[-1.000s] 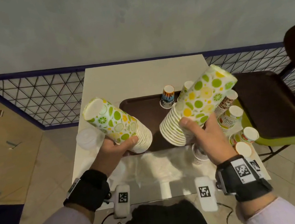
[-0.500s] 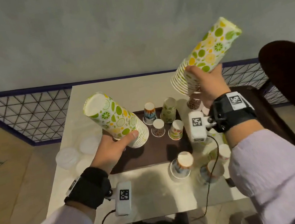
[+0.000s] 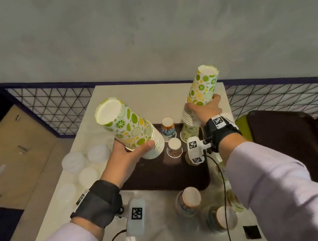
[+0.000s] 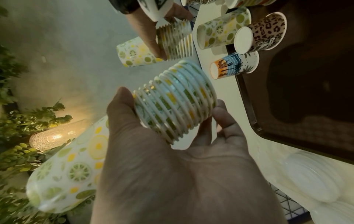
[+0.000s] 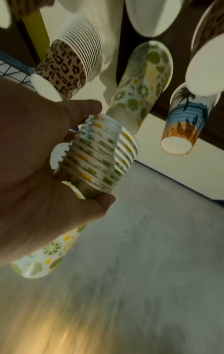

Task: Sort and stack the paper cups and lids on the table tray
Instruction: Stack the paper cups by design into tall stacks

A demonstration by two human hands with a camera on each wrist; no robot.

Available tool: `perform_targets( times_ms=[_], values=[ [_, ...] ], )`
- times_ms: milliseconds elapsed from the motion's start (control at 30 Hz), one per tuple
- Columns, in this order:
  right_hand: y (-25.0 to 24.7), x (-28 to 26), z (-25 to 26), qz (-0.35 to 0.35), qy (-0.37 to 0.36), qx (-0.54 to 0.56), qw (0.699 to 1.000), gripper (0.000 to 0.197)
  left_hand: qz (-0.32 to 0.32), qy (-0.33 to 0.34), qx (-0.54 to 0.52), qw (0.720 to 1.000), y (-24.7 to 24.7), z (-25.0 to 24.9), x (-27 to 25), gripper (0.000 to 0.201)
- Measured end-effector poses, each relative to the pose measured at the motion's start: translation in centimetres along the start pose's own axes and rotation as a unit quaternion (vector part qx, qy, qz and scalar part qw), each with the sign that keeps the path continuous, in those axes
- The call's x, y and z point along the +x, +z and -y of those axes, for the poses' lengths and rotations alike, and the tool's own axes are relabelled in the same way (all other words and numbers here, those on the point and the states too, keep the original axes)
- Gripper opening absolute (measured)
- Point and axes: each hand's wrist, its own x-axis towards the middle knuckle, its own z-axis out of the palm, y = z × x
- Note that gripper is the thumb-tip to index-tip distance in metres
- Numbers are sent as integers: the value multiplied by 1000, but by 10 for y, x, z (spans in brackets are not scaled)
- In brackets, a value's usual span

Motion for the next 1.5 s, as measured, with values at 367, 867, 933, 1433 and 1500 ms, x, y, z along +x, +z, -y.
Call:
perform_targets(
  times_ms=[367,867,933,1433,1500],
  values=[
    [23,17,-29,-19,-25,-61,998,85,28,18,22,999,-1,7,19,55],
    [27,18,-36,24,-39,-127,991,96,60,0,12,998,5,10,40,54],
    [19,7,-25,-10,-78,-141,987,96,67,-1,17,998,6,10,43,55],
    [-29,-97,37,313,-226,-43,922,75,142,45,-25,989,41,-35,43,60],
    [-32,-96,34,325,-225,-32,918,73,133,41,-26,990,43,-34,44,66]
  ],
)
